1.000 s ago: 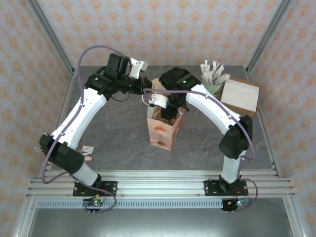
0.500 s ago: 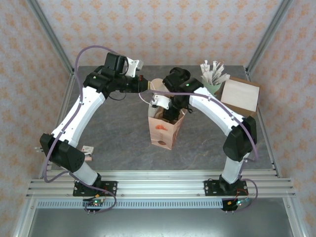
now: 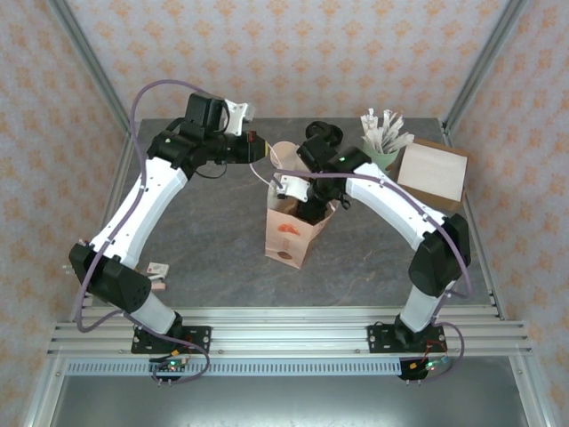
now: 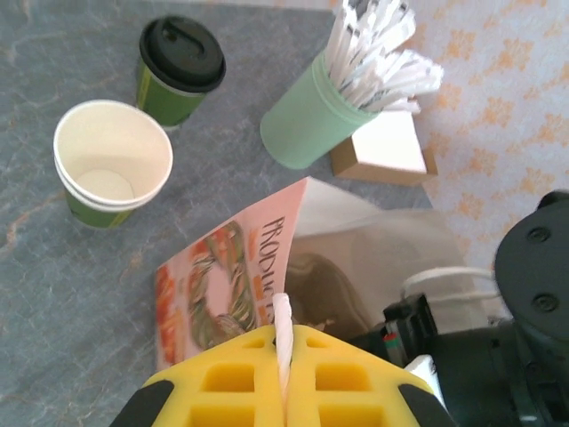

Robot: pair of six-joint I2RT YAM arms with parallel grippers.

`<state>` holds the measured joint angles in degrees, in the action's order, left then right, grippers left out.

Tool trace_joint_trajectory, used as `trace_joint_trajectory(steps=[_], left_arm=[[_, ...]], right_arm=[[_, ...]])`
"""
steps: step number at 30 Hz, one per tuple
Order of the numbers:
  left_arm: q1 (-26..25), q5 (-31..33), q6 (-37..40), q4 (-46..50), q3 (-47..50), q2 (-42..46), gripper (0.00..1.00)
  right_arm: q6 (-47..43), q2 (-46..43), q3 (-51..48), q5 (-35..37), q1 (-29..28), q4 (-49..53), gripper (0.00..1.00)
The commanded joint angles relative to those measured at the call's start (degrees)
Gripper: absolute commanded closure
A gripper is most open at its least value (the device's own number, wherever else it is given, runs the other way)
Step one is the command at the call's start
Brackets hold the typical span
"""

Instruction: Pack the takeout coffee

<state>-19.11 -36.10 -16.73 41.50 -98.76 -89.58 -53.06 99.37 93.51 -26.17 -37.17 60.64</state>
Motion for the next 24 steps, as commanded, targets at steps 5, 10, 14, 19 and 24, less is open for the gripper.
trace_joint_trajectory(steps=[5,10,14,19,24], left_arm=[[-0.6,-3.0,-2.9,-7.6,2.1,3.3,1.0],[-1.2,-4.1,-1.8,-8.3,6.2,3.1,1.0],[-1.0,-6.2,-2.0,-10.6,10.3,3.4,1.0],[0.0,-6.3,-2.5,-12.7,12.2,4.8,1.0],[1.5,-5.3,-3.9,-13.9,12.0,6.0,1.0]], right_arm=[[2.1,1.1,-2.0,1.4,0.2,-0.4,1.0],[4.8,5.5,2.3,0.4,0.2,-0.5,1.0],[7.7,7.7,1.7,0.1,0.0,-5.8,1.0],[6.1,11.7,1.1,2.3,-0.1,-3.5,1.0],[5.8,13.9,-1.1,3.3,-0.1,-3.2,1.0]])
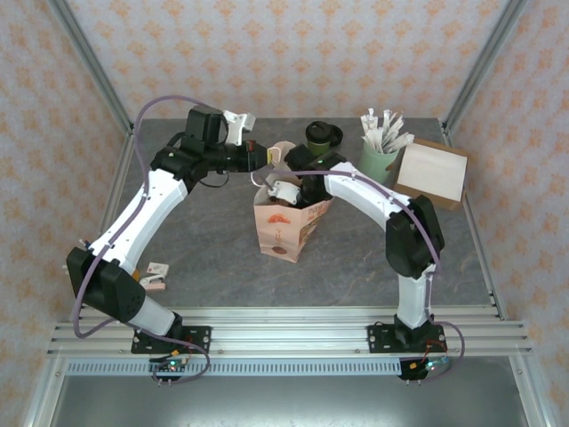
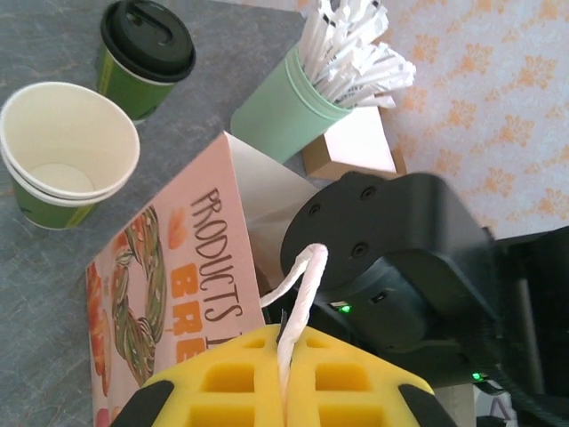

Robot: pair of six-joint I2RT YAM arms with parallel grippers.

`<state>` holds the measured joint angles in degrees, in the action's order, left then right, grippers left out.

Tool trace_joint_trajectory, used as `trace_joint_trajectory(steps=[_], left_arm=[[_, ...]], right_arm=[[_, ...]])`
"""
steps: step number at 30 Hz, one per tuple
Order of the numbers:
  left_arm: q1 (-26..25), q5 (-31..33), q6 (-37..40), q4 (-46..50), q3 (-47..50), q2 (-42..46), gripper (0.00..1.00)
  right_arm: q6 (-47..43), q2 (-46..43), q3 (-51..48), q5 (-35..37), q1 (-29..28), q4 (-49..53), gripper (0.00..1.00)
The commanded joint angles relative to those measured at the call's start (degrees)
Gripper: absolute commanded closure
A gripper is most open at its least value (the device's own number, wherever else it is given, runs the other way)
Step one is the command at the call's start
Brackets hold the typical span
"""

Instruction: Pack the takeout coffee

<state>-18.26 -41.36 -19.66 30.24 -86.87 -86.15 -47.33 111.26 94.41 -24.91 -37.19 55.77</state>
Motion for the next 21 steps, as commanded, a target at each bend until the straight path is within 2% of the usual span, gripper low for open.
trace_joint_trajectory(steps=[1,8,13,17,21], left_arm=[[0.8,0.3,-0.9,-2.5,-0.2,2.7,1.0],[1.4,0.9,-0.5,-1.9,-1.6,2.7,1.0],[1.4,-1.0,-1.1,-2.4,-1.4,1.5,1.0],[1.6,-0.7,-1.0,-2.6,0.2,1.6,1.0],[2.6,-1.0,-1.1,-2.7,1.6,1.8,1.0]], right_arm=[[0.2,2.1,-2.7,2.0,-0.1,1.2,1.0],[1.0,5.5,-4.7,4.7,-0.1,-1.6,1.0],[6.2,7.6,-4.6,2.5,-0.1,-6.4,1.0],[10.0,5.5,-3.1,-2.0,-0.1,-10.0,1.0],[9.1,1.9,-1.1,-2.2,-0.3,-8.9,1.0]])
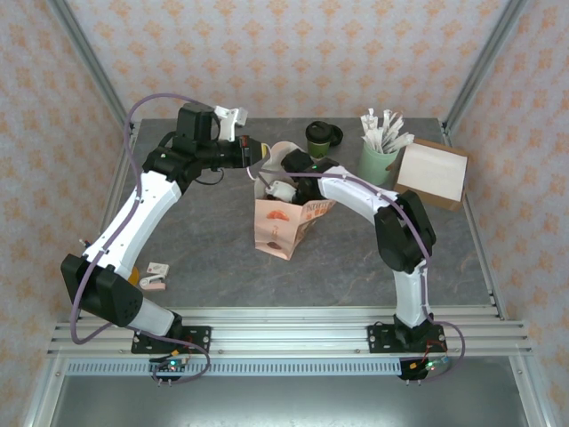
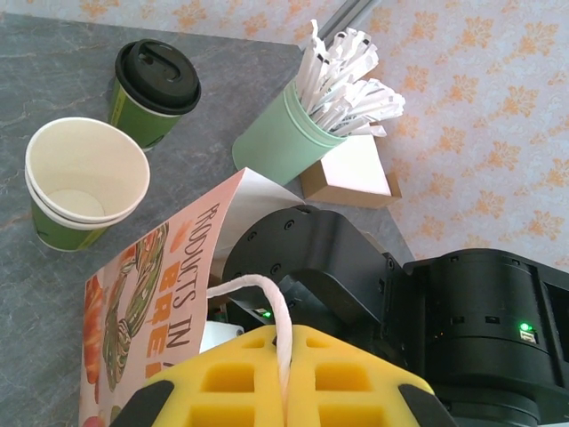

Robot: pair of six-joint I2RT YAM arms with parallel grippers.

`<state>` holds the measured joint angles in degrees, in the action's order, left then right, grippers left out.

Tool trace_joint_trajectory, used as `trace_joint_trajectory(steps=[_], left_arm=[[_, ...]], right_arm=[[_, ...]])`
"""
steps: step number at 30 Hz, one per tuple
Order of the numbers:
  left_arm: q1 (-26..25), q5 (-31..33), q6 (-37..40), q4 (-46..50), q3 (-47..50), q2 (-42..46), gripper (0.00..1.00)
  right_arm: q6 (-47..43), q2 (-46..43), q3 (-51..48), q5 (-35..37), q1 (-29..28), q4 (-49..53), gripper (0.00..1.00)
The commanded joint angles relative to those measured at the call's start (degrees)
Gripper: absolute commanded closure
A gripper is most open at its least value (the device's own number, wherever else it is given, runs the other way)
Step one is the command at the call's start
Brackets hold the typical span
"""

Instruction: Pack the takeout coffee

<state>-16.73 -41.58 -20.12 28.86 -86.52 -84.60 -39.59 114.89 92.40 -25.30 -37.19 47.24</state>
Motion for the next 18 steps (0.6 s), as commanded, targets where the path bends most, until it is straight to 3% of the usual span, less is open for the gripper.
trace_joint_trajectory(steps=[1,5,10,12,18], left_arm=[[1.2,-1.0,-0.6,-1.3,1.4,0.3,1.0],[1.8,-1.0,-0.8,-1.6,2.2,0.6,1.0],[2.7,-2.1,-2.9,-3.8,4.6,1.0,1.0],[2.7,-2.9,-3.9,-5.1,5.5,1.0,1.0],[3.0,-3.4,-4.8,-6.3,6.6,1.2,1.0]], right_arm=[[0.6,-2.6,1.5,-1.7,-0.3,0.6,1.0],[-1.3,-6.7,1.3,-0.2,-0.3,1.1,1.0],[1.7,-10.5,-3.8,-1.7,-0.3,-9.6,1.0],[3.4,-8.1,-3.5,-3.7,-0.5,-11.2,1.0],[7.7,-0.6,-3.6,0.2,-2.0,-13.6,1.0]])
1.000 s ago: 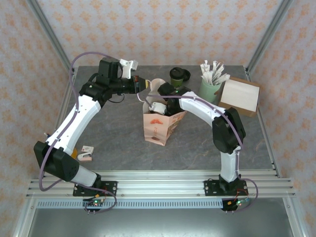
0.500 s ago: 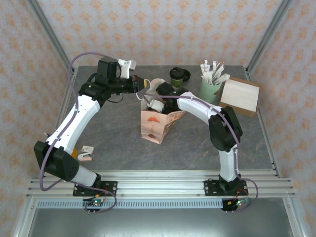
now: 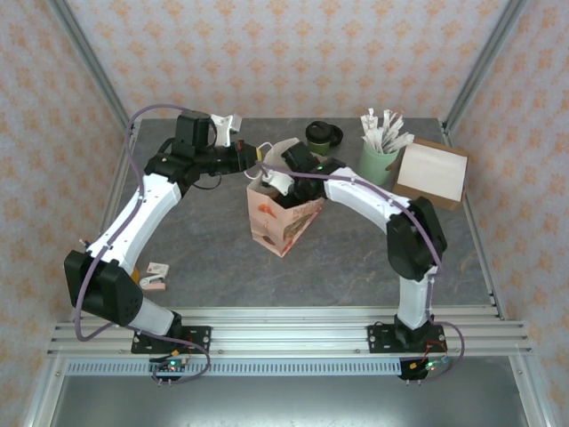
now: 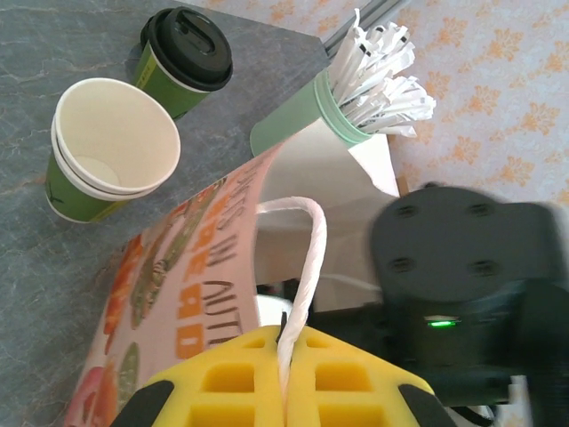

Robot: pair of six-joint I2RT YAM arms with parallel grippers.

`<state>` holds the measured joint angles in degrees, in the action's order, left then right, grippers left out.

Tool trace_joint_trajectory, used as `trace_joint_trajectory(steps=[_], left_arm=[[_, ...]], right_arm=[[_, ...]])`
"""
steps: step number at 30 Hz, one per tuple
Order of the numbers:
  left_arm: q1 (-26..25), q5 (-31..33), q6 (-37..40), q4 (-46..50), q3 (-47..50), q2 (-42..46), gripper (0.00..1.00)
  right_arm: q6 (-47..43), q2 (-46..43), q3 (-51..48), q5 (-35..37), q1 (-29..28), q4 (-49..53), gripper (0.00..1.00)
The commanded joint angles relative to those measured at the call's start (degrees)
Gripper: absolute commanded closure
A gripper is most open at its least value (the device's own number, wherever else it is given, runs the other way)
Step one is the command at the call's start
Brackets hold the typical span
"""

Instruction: Pack the takeout coffee

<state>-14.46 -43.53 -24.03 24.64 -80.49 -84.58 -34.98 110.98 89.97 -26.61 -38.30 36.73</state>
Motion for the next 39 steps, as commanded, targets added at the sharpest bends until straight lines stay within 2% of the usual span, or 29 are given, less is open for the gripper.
trace_joint_trajectory(steps=[1,4,11,12,16,21,22,26,29,32,34,36,39], left_arm=[[0.9,-1.5,-1.1,-2.2,0.5,1.4,1.0],[1.9,-1.3,-1.8,-2.6,0.3,2.2,1.0],[3.3,-0.3,-2.8,-3.0,0.4,2.8,1.0],[3.6,-0.3,-3.6,-3.9,0.9,2.8,1.0],[4.0,-0.6,-2.7,-3.1,-0.5,2.0,1.0],[2.9,-0.2,-0.2,-1.6,-1.4,1.4,1.0],[2.7,-0.4,-0.7,-2.4,-1.4,1.4,1.0],[1.8,-2.0,-4.4,-6.4,-0.3,1.1,1.0],[1.8,-2.1,-6.2,-9.3,2.5,1.8,1.0],[2.0,-2.2,-6.2,-9.6,3.9,2.3,1.0],[2.3,-2.6,-6.2,-9.1,4.2,2.4,1.0],[2.9,-2.7,-6.2,-8.7,4.5,2.6,1.0],[3.4,-2.4,-3.8,-5.7,3.1,2.2,1.0]], right_arm=[[4.1,3.8,-1.8,2.6,-1.0,-3.6,1.0],[6.1,4.2,-3.0,5.2,-1.1,-3.6,1.0],[5.8,3.7,-5.6,4.5,-1.2,0.1,1.0],[3.0,3.8,-4.5,2.0,-1.1,3.9,1.0],[-5.6,3.7,2.7,0.5,-1.1,23.9,1.0],[-4.2,4.6,10.0,-1.0,-1.2,31.4,1.0],[-3.0,4.8,10.0,-0.6,-1.5,29.7,1.0],[5.9,2.8,3.3,1.6,-2.8,6.7,1.0],[10.6,4.0,-1.1,5.3,-3.3,-4.4,1.0],[11.6,5.6,-3.0,5.9,-3.3,-5.8,1.0],[11.8,5.6,-3.7,5.9,-3.2,-5.3,0.92],[11.9,4.9,-3.9,5.8,-3.1,-4.5,0.79],[12.4,3.0,-3.1,5.9,-2.8,-3.9,0.71]])
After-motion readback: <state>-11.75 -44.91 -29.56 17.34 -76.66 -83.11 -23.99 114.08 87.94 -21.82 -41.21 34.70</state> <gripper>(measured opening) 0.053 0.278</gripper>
